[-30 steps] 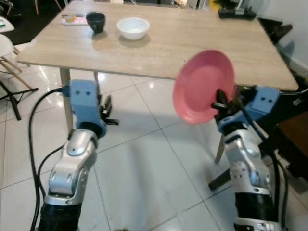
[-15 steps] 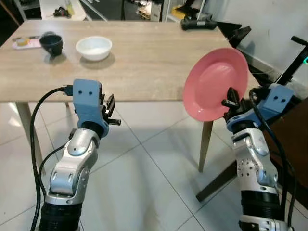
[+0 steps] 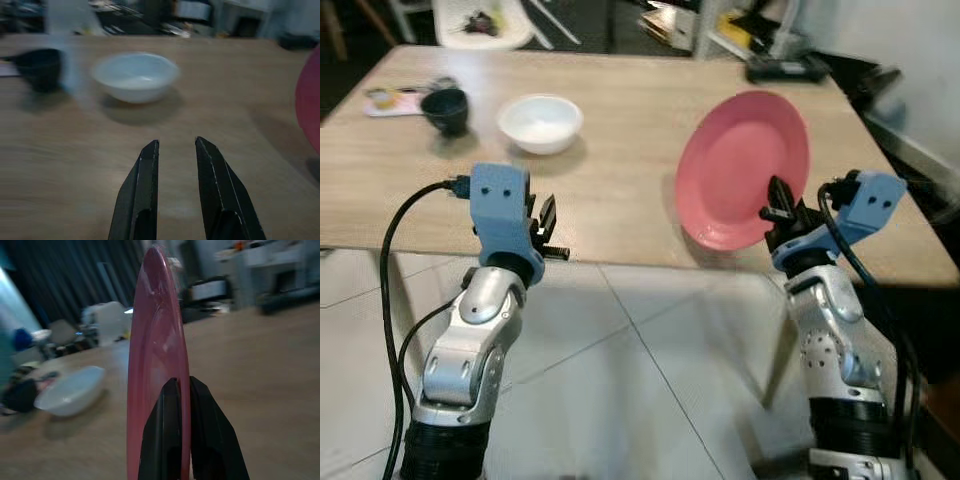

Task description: Setting the table

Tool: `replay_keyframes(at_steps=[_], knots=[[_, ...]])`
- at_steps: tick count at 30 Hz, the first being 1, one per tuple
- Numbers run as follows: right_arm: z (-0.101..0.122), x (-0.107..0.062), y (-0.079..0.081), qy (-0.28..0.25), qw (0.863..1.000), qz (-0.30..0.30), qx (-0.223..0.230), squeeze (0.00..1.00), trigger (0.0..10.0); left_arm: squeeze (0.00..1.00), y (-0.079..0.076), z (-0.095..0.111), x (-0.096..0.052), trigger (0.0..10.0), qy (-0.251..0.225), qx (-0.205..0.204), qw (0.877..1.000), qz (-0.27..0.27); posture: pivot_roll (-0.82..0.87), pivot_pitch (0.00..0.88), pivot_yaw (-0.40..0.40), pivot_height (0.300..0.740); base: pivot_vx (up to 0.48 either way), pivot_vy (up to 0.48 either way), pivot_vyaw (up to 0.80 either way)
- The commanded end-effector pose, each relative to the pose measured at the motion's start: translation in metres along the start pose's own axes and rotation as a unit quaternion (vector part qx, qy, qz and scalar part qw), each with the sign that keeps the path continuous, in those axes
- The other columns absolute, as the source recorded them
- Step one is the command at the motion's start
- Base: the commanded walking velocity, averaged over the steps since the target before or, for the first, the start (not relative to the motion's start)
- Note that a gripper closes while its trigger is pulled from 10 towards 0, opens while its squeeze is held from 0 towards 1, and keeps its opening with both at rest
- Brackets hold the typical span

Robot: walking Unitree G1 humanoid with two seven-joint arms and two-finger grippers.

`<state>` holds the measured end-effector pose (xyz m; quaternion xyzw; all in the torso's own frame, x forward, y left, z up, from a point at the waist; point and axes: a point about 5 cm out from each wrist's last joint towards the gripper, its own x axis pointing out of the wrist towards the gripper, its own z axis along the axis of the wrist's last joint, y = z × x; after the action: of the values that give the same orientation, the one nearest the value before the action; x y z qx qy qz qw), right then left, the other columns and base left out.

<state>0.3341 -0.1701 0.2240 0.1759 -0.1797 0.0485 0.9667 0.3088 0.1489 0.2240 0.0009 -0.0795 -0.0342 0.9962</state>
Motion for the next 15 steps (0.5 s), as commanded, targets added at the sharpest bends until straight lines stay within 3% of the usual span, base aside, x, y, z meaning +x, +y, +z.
replay_keyframes(at_steps=[1,11,15], knots=[[-0.0015,-0.0007,0.0008,0.0,1.0,-0.001,0.008,0.0,10.0,0.0,0.0029,-0.0048,-0.0017,10.0,0.009,0.003,1.0,0.007,0.06,0.107,0.036,0.74,0.458,0.0,0.0],[-0.0028,-0.0007,-0.0046,0.006,1.0,-0.014,0.009,0.0,10.0,0.0,0.0023,-0.0049,-0.0004,10.0,0.009,0.001,1.0,0.006,0.06,0.102,0.038,0.74,0.455,0.0,0.0],[-0.0043,-0.0002,-0.007,0.013,1.0,-0.024,0.014,0.0,10.0,0.0,0.002,-0.0047,-0.0002,10.0,0.009,0.001,1.0,0.004,0.06,0.101,0.039,0.74,0.454,0.0,-0.8]])
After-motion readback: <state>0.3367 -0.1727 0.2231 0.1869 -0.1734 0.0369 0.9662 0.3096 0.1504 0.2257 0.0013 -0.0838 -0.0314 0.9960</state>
